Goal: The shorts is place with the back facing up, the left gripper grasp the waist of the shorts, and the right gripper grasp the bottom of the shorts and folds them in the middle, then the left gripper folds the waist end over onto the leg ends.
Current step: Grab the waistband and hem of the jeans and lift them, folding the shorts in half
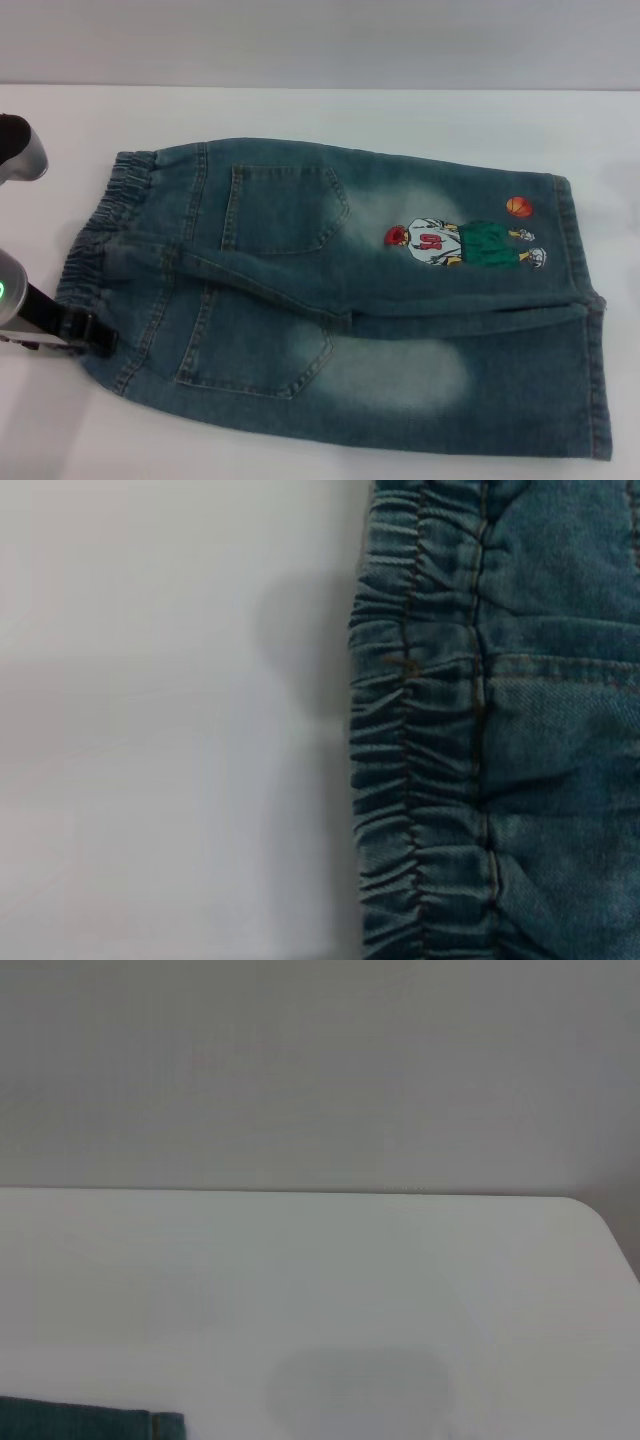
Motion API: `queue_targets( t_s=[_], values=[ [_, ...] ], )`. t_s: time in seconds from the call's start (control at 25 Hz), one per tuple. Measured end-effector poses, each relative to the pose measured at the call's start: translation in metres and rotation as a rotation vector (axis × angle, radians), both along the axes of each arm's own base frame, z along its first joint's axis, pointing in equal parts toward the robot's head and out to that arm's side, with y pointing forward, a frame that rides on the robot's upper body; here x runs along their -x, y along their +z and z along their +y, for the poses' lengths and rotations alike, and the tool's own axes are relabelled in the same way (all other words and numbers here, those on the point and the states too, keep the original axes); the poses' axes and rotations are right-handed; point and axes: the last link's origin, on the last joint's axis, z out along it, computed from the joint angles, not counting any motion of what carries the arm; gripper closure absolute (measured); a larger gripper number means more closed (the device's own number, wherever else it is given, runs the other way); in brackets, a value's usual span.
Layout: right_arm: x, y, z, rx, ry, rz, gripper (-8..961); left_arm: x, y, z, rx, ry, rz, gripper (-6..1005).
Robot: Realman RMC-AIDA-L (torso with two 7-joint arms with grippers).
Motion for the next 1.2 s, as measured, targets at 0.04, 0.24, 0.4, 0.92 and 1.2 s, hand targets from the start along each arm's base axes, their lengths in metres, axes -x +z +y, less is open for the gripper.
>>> queue_targets(
  t_s=[0.04, 0.24, 0.4, 0.92, 1.2],
  values=[
    [0.0001, 0.0001, 0.0000, 0.000, 0.000, 0.000, 309, 0.0002, -0.0002, 0.0000, 0.001, 0.001, 0.000, 148],
    [0.0006, 0.0003, 0.0003, 0.001, 0.000, -0.001, 309, -0.0012, 0.0003, 0.0006, -0.003, -0.001, -0.001, 149],
    [0.0015, 0.0006, 0.0001, 0.000, 0.002, 0.000, 309, -0.0014, 0.0013, 0.0017, -0.001, 0.000, -0.002, 150],
    [0.0010, 0.0014, -0.0002, -0.001, -0.003, -0.006, 308, -0.0024, 0.0023, 0.0032, -0.002, -0.005, -0.002, 502],
    [0.0028, 0.0021, 0.0001, -0.001, 0.001, -0.005, 308, -0.0083, 0.0049, 0.0036, -0.008, -0.018, -0.005, 547]
  ],
)
